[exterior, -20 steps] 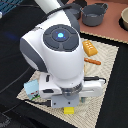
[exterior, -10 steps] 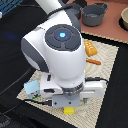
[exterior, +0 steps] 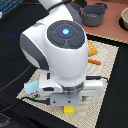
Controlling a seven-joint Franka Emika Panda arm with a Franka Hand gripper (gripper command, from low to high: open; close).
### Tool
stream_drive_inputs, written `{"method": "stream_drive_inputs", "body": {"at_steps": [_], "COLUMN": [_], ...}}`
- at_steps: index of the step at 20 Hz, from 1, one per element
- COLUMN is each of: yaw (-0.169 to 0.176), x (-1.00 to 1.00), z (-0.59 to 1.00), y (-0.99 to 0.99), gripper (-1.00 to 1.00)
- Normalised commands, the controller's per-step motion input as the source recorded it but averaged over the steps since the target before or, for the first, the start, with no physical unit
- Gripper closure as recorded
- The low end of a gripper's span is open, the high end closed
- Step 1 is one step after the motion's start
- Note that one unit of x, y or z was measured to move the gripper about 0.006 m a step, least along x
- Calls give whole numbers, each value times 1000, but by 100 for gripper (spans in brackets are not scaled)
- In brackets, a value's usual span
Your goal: Interact with the objects in diverse but meaningful ways.
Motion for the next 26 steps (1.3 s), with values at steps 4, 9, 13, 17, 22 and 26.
{"method": "stream_drive_inputs", "body": {"at_steps": [4,9,13,17,22,26], "yaw": [6,0,12,14,52,51], "x": [-60,-210,-391,-565,-431,-369], "z": [568,318,211,150,5,-159], "y": [607,713,811,799,533,324], "gripper": [-100,-100,-100,-100,-100,-100]}}
